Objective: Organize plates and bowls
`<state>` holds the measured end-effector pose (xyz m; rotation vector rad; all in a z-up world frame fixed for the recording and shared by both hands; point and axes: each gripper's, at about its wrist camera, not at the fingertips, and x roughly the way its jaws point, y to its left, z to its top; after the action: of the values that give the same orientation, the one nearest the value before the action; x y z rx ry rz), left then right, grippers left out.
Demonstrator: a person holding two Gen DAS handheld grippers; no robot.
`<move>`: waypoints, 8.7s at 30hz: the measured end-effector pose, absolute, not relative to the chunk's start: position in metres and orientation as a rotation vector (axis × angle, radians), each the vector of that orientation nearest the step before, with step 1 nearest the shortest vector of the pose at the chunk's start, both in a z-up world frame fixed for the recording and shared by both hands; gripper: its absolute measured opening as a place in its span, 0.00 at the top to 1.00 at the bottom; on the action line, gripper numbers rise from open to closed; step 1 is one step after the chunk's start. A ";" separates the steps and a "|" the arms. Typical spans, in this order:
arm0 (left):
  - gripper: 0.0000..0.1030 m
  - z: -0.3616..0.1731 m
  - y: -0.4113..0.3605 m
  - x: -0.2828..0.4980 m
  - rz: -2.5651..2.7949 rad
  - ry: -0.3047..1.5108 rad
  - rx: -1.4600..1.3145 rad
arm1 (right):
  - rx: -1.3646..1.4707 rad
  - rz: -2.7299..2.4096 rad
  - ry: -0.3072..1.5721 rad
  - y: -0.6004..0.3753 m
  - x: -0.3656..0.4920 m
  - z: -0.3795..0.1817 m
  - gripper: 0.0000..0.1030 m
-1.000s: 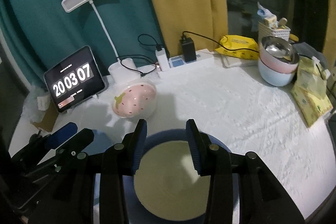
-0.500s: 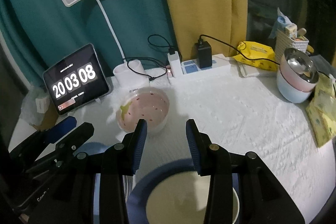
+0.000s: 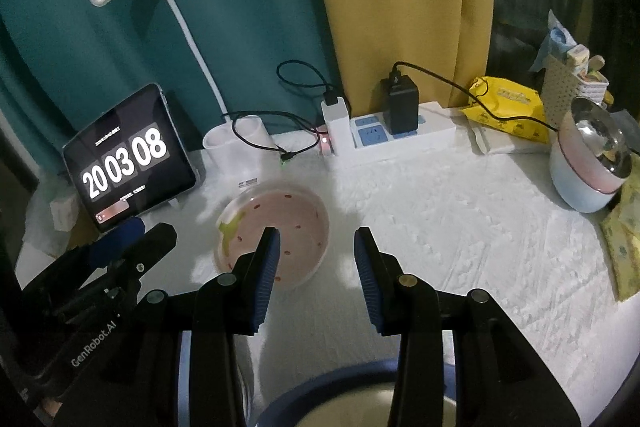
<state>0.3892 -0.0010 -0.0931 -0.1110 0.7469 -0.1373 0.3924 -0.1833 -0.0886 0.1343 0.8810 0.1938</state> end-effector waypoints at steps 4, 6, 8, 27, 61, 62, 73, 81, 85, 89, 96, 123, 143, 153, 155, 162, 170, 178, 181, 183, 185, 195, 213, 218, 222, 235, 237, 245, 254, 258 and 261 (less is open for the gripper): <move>0.56 -0.103 0.000 0.403 -0.133 0.778 -0.108 | 0.150 0.200 0.909 -0.179 0.406 -0.097 0.61; 0.56 -0.109 0.002 0.409 -0.128 0.793 -0.112 | 0.159 0.203 0.941 -0.177 0.415 -0.104 0.61; 0.57 -0.113 0.004 0.415 -0.119 0.803 -0.118 | 0.148 0.205 0.963 -0.172 0.422 -0.109 0.61; 0.57 -0.160 0.000 0.453 -0.088 0.937 -0.098 | 0.190 0.174 1.105 -0.171 0.470 -0.151 0.61; 0.79 -0.179 -0.017 0.465 -0.137 0.989 -0.047 | 0.189 0.201 1.181 -0.162 0.481 -0.179 0.93; 0.79 -0.177 -0.017 0.464 -0.136 0.984 -0.046 | 0.190 0.203 1.174 -0.163 0.480 -0.178 0.93; 0.79 -0.144 -0.018 0.441 -0.116 0.896 -0.036 | 0.190 0.240 1.076 -0.166 0.460 -0.142 0.93; 0.79 -0.117 -0.021 0.417 -0.122 0.839 -0.048 | 0.186 0.247 1.015 -0.168 0.436 -0.112 0.93; 0.79 -0.103 -0.025 0.404 -0.127 0.810 -0.042 | 0.190 0.253 0.987 -0.174 0.422 -0.097 0.93; 0.79 -0.092 -0.029 0.390 -0.132 0.786 -0.042 | 0.189 0.252 0.966 -0.178 0.406 -0.085 0.93; 0.79 -0.077 -0.034 0.365 -0.131 0.752 -0.053 | 0.186 0.251 0.937 -0.181 0.382 -0.068 0.93; 0.79 -0.068 -0.076 0.294 -0.197 0.731 -0.056 | 0.194 0.210 0.904 -0.224 0.305 -0.053 0.92; 0.79 -0.103 -0.123 0.271 -0.248 0.824 0.012 | 0.231 0.176 0.978 -0.267 0.278 -0.090 0.92; 0.79 -0.126 -0.131 0.266 -0.250 0.883 0.049 | 0.218 0.165 1.014 -0.270 0.275 -0.109 0.91; 0.79 -0.129 -0.133 0.264 -0.251 0.886 0.059 | 0.217 0.162 1.018 -0.270 0.275 -0.111 0.91; 0.79 -0.130 -0.136 0.264 -0.236 0.876 0.093 | 0.188 0.154 1.009 -0.269 0.274 -0.116 0.90; 0.76 -0.132 -0.129 0.268 -0.221 0.898 0.067 | 0.156 0.134 0.994 -0.268 0.274 -0.113 0.82; 0.75 -0.117 -0.118 0.261 -0.224 0.865 0.040 | 0.137 0.133 0.919 -0.278 0.264 -0.093 0.81; 0.75 -0.110 -0.107 0.259 -0.210 0.851 0.018 | 0.152 0.123 0.901 -0.289 0.261 -0.088 0.81; 0.74 -0.108 -0.100 0.259 -0.204 0.843 0.005 | 0.157 0.116 0.895 -0.295 0.260 -0.087 0.80; 0.74 -0.108 -0.092 0.258 -0.193 0.837 -0.011 | 0.167 0.117 0.894 -0.302 0.260 -0.088 0.80; 0.73 -0.120 -0.076 0.260 -0.179 0.858 -0.046 | 0.204 0.165 0.946 -0.308 0.259 -0.112 0.80; 0.72 -0.144 -0.089 0.267 -0.214 0.882 0.014 | 0.224 0.160 0.961 -0.310 0.263 -0.135 0.68; 0.73 -0.144 -0.091 0.265 -0.205 0.857 0.036 | 0.218 0.074 0.943 -0.306 0.260 -0.138 0.65; 0.76 -0.145 -0.087 0.263 -0.241 0.846 0.000 | 0.312 0.120 0.953 -0.316 0.263 -0.145 0.65; 0.87 -0.143 -0.094 0.257 -0.262 0.805 0.021 | 0.345 0.145 0.917 -0.307 0.258 -0.145 0.92; 0.87 -0.143 -0.095 0.256 -0.259 0.801 0.030 | 0.340 0.138 0.914 -0.307 0.257 -0.144 0.92; 0.88 -0.139 -0.095 0.252 -0.266 0.811 0.023 | 0.320 0.120 0.905 -0.305 0.251 -0.138 0.92; 0.88 -0.123 -0.088 0.243 -0.261 0.762 0.015 | 0.307 0.126 0.871 -0.298 0.245 -0.121 0.92; 0.88 -0.115 -0.083 0.240 -0.255 0.736 0.012 | 0.305 0.130 0.852 -0.293 0.242 -0.113 0.92; 0.88 -0.109 -0.078 0.239 -0.252 0.721 0.002 | 0.298 0.137 0.841 -0.286 0.242 -0.106 0.92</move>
<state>0.2394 -0.0777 -0.1093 0.0021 0.7210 -0.2522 0.2418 -0.2863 -0.1057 0.2979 0.8407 0.1369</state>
